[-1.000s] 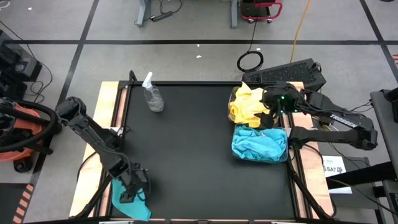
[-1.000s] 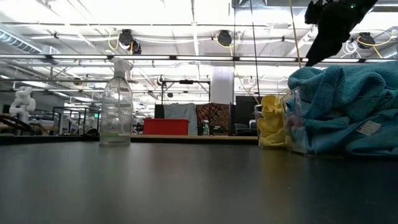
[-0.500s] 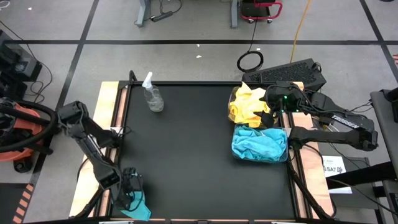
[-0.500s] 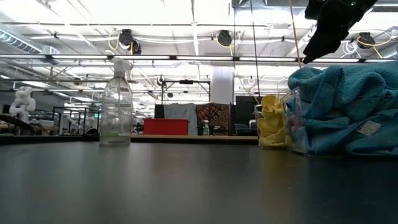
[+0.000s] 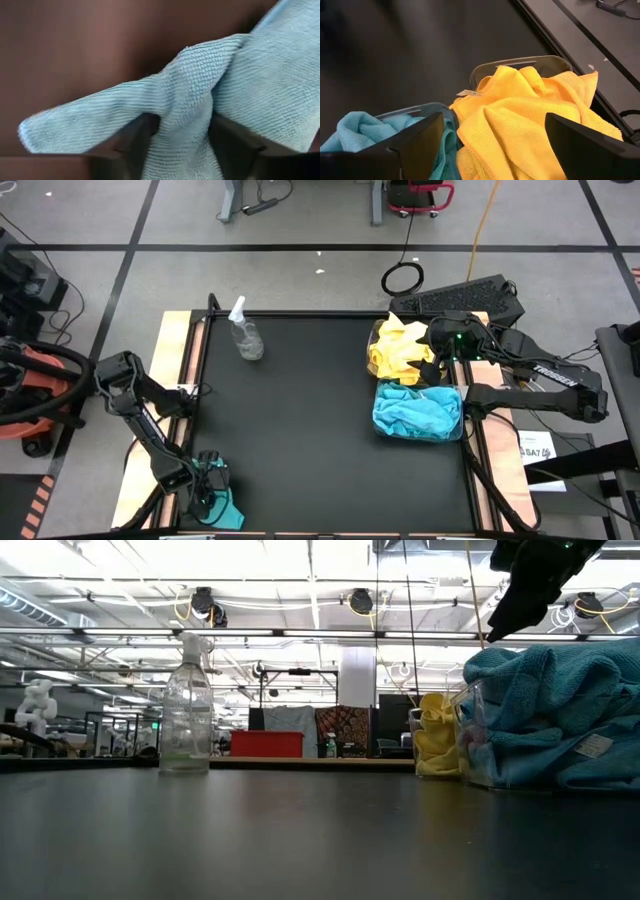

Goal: Sort microfiber towel by color & place in baskets
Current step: Put the blue microfiber towel into the bottom transparent bin

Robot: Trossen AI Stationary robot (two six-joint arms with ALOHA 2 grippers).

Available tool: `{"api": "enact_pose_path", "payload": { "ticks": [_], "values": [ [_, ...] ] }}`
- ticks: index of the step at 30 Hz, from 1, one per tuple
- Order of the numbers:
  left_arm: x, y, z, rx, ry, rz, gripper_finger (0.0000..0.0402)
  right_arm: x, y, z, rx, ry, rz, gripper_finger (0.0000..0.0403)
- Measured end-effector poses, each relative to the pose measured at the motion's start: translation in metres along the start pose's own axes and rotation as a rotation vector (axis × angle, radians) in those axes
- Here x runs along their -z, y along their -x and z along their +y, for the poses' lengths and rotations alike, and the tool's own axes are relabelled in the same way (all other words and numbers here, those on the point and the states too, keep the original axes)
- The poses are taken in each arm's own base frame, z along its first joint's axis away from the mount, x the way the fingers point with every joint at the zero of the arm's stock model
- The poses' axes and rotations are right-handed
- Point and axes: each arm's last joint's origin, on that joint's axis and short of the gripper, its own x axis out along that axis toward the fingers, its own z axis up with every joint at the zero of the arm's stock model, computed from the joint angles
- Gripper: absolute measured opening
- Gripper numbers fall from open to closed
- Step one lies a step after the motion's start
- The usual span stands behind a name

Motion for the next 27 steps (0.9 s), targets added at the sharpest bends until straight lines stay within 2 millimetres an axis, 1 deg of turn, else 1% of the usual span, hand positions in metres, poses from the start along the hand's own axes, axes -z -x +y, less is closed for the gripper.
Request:
{"api": "enact_pose_path", "payload": {
  "ticks": [2,5,6,7,10,13,16,22,27],
  "values": [
    [-0.003,0.001,0.0,-0.002,-0.028,-0.017,0.0152,0.0,0.0,0.0,0.0,0.0,0.0,0.0341],
    [-0.01,0.002,0.002,-0.002,-0.091,-0.035,0.0057,0.0,0.0,0.0,0.0,0.001,0.0,0.0341],
    [-0.013,0.003,0.003,-0.004,-0.116,-0.043,0.0031,0.0,0.0,0.0,0.0,0.001,0.0,0.0341],
    [-0.016,0.003,0.005,-0.013,-0.135,-0.056,0.0018,0.0,0.0,0.0,0.0,0.002,-0.001,0.0341],
    [-0.03,0.002,0.015,-0.078,-0.173,-0.112,0.0014,-0.001,0.0,0.001,-0.018,0.006,-0.015,0.0341],
    [-0.046,0.003,0.027,-0.142,-0.216,-0.163,0.0009,-0.005,0.0,0.002,-0.082,0.012,-0.053,0.0341],
    [-0.062,0.007,0.043,-0.242,-0.259,-0.226,0.0006,-0.009,0.001,0.005,-0.157,0.022,-0.092,0.0341],
    [-0.094,0.033,0.073,-0.426,-0.307,-0.408,0.0005,-0.015,0.002,0.012,-0.239,0.064,-0.155,0.0341],
    [-0.12,0.057,0.094,-0.488,-0.361,-0.56,0.0005,-0.022,0.001,0.023,-0.295,0.101,-0.218,0.0341]
  ]
}}
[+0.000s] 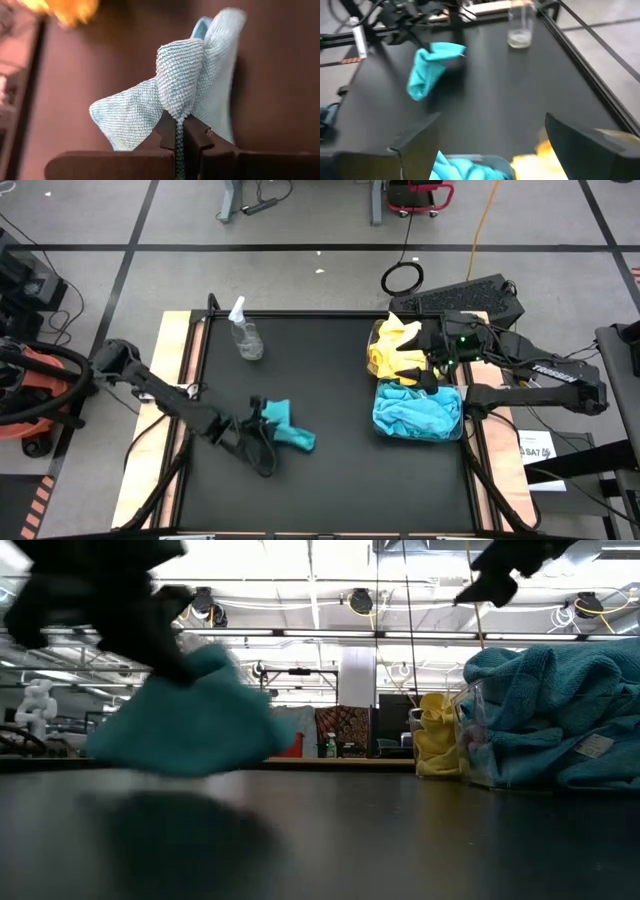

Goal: Sort microfiber towel by color & place in baskets
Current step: Put the blue microfiber towel into the bottom transparent bin

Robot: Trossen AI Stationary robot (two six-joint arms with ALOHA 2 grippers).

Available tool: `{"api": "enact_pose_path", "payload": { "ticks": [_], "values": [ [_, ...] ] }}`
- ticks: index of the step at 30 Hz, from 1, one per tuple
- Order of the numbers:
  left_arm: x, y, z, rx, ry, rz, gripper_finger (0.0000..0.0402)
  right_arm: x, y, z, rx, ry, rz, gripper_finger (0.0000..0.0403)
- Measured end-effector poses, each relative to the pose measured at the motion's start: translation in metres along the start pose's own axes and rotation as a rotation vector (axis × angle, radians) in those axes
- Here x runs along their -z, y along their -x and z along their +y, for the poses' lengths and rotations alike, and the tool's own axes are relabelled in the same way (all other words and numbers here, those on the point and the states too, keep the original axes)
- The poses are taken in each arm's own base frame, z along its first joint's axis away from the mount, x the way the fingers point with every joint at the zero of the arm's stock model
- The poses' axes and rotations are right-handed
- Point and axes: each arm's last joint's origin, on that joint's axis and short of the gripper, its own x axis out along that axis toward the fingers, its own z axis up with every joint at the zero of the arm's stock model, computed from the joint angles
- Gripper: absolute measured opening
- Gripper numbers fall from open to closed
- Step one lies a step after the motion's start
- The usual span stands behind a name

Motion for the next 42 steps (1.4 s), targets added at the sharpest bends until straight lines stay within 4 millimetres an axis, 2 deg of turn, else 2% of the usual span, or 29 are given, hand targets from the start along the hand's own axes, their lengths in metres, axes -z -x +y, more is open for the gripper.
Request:
{"api": "enact_pose_path", "payload": {
  "ticks": [4,8,16,20,24,31,38,42],
  "values": [
    [-0.018,-0.001,0.026,-0.053,-0.017,-0.141,0.0004,-0.007,-0.013,0.01,-0.066,0.04,-0.025,0.0341],
    [-0.03,-0.004,0.047,-0.093,-0.03,-0.24,0.0004,-0.015,-0.035,0.023,-0.138,0.091,-0.056,0.0341],
    [-0.04,-0.014,0.084,-0.161,0.026,-0.353,0.0004,-0.029,-0.09,0.055,-0.262,0.255,-0.177,0.0341],
    [-0.042,-0.017,0.097,-0.167,0.066,-0.392,0.0004,-0.028,-0.117,0.068,-0.22,0.332,-0.211,0.0341],
    [-0.043,-0.018,0.107,-0.176,0.095,-0.435,0.0004,-0.023,-0.144,0.075,-0.125,0.391,-0.206,0.0341],
    [-0.051,-0.014,0.113,-0.11,0.062,-0.575,0.0004,-0.013,-0.181,0.077,-0.043,0.386,-0.213,0.0341],
    [-0.056,-0.011,0.11,0.02,0.021,-0.673,0.0004,-0.003,-0.199,0.075,0.014,0.386,-0.165,0.034],
    [-0.057,-0.01,0.109,0.049,0.013,-0.708,0.0004,-0.003,-0.204,0.077,0.001,0.383,-0.199,0.0338]
  ]
}}
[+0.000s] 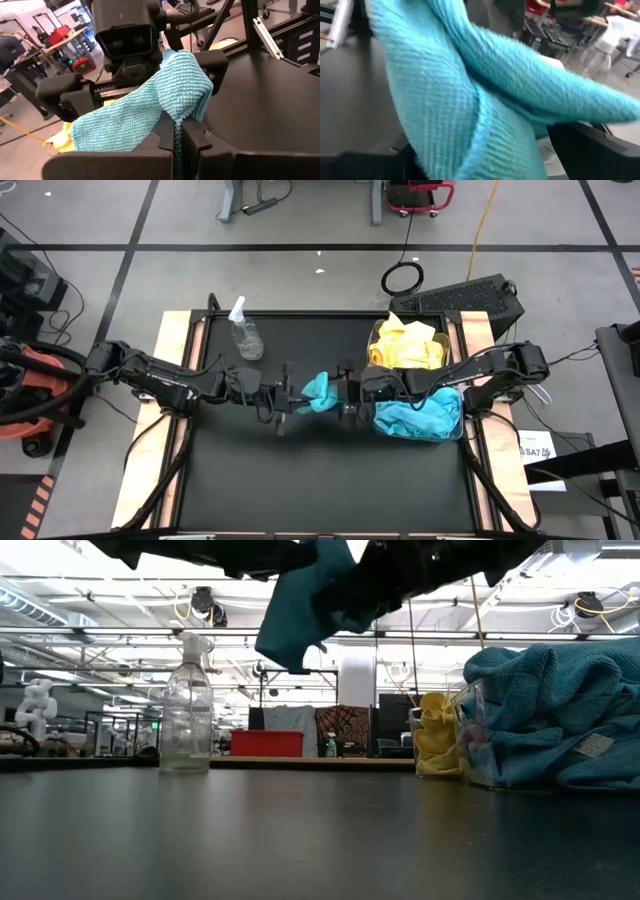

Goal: Sort microfiber towel by color & place in baskets
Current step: Put the blue microfiber towel into the bottom transparent bin

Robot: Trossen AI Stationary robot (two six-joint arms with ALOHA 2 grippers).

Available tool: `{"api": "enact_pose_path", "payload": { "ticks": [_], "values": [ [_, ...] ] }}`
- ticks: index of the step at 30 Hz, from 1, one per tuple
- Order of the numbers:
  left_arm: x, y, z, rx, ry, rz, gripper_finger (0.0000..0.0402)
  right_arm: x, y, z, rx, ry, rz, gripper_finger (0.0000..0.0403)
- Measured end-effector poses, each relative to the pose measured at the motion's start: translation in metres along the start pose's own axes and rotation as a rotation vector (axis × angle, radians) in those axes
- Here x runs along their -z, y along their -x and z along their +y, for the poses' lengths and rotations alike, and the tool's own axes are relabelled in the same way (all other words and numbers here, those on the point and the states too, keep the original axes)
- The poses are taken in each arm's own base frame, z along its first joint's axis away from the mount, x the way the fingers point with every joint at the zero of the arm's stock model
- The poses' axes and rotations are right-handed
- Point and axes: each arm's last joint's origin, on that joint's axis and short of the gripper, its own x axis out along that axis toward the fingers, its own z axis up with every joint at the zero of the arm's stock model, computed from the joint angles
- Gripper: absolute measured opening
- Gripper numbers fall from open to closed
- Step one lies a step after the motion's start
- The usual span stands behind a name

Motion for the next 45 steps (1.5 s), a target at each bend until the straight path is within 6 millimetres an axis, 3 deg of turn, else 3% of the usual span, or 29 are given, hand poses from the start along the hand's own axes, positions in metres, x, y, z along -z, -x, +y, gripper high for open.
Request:
{"api": "enact_pose_path", "payload": {
  "ticks": [4,8,21,24,28,34,41,45],
  "values": [
    [0.0,0.0,0.001,0.007,0.001,-0.006,0.0004,-0.005,0.001,0.003,-0.02,0.0,-0.051,0.0326],
    [-0.002,0.0,0.001,0.039,0.003,-0.041,0.0004,-0.006,0.001,0.004,-0.021,0.003,-0.063,0.0283],
    [-0.007,0.0,0.001,0.034,0.004,-0.092,0.0033,-0.004,0.001,0.007,-0.036,0.014,-0.029,0.0019],
    [-0.007,0.0,-0.004,0.053,0.006,-0.078,0.0065,-0.006,0.006,0.007,-0.037,0.024,-0.016,0.0015],
    [-0.004,0.0,-0.006,0.033,0.046,-0.026,0.0137,-0.012,0.022,0.006,-0.038,0.03,0.015,0.001],
    [0.005,0.001,-0.009,0.05,0.123,0.065,0.0232,-0.02,0.067,0.002,-0.041,0.006,0.141,0.0006],
    [0.018,0.003,-0.015,0.087,0.194,0.211,0.0254,-0.01,0.133,-0.008,0.008,-0.107,0.376,0.0005],
    [0.022,0.001,-0.016,0.092,0.22,0.242,0.0254,0.004,0.159,-0.014,0.116,-0.166,0.542,0.0005]
  ]
}}
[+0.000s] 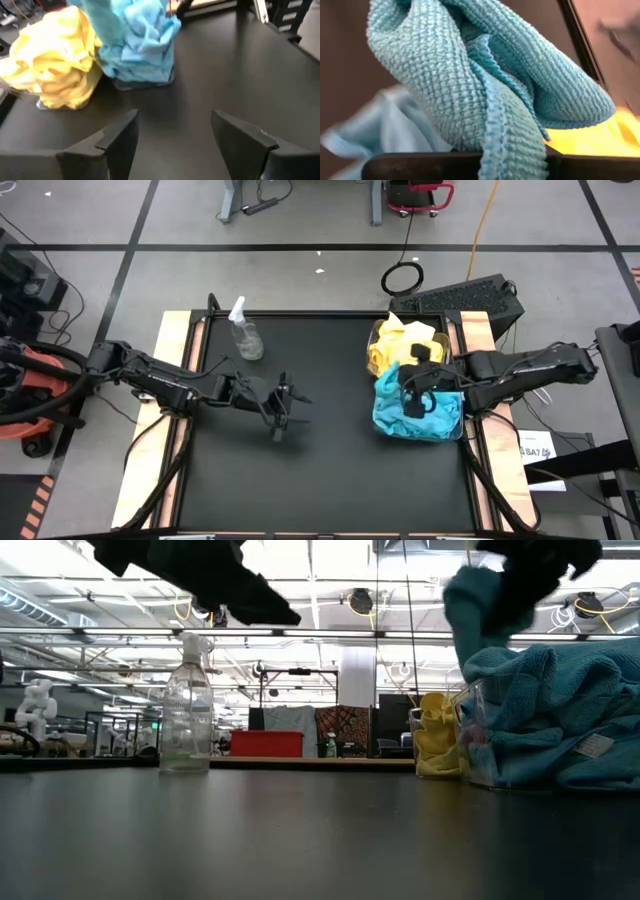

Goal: Sort microfiber towel by color & place in baskets
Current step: Put the blue microfiber towel into the bottom transparent bin

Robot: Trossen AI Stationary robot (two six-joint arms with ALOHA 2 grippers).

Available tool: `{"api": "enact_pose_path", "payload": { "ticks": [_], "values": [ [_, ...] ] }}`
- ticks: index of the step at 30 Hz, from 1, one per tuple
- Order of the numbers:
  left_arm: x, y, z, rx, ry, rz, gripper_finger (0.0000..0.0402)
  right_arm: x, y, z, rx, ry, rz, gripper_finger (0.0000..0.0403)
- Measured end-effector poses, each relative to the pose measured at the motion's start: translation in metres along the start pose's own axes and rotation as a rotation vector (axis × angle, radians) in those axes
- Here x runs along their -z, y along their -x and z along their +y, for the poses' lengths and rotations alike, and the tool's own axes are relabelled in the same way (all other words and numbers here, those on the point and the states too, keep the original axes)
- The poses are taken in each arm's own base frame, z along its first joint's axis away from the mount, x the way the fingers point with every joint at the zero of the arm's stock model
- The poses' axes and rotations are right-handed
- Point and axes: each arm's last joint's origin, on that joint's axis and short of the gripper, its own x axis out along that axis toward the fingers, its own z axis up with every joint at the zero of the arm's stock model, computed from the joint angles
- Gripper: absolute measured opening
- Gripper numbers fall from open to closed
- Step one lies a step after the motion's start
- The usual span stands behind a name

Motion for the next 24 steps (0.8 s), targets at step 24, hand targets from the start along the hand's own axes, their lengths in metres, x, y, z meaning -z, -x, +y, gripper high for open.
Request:
{"api": "enact_pose_path", "payload": {
  "ticks": [24],
  "values": [
    [0.036,-0.045,-0.008,0.024,0.018,0.137,0.0254,0.021,-0.083,0.028,-0.015,-0.035,0.539,0.0004]
  ]
}}
